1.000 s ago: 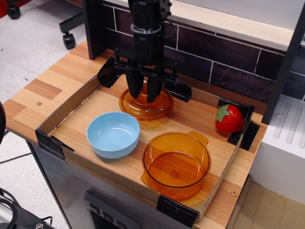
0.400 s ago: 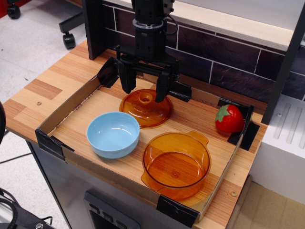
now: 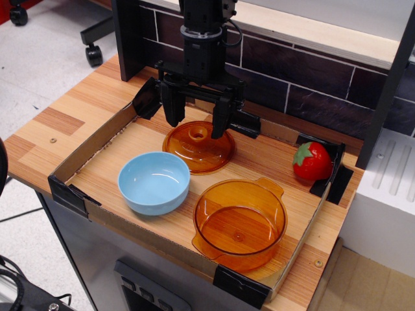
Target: Take lid off pot
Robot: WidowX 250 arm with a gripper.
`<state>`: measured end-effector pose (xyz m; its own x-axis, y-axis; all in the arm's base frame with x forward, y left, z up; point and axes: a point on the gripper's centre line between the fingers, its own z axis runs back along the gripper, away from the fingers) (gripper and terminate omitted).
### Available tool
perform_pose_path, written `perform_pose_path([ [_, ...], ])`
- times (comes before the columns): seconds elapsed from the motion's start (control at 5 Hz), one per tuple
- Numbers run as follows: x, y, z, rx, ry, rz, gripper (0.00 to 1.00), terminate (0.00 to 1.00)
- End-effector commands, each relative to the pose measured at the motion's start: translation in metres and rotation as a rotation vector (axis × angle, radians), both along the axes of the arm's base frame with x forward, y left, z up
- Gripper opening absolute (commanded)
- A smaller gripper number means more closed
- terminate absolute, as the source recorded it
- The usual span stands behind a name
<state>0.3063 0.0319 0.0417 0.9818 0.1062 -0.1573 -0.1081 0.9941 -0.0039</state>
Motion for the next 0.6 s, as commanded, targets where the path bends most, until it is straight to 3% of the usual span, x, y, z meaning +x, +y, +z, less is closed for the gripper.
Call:
perform_pose_path([
  [0.0,0.0044,0.0056,0.0165,0.002,-0.058,-0.008,1.0,0.0],
  [0.2,0.0044,0.0056,0.0165,0.002,-0.058,-0.008,1.0,0.0],
  [0.4,0.0044,0.0056,0.0165,0.002,-0.058,-0.008,1.0,1.0],
])
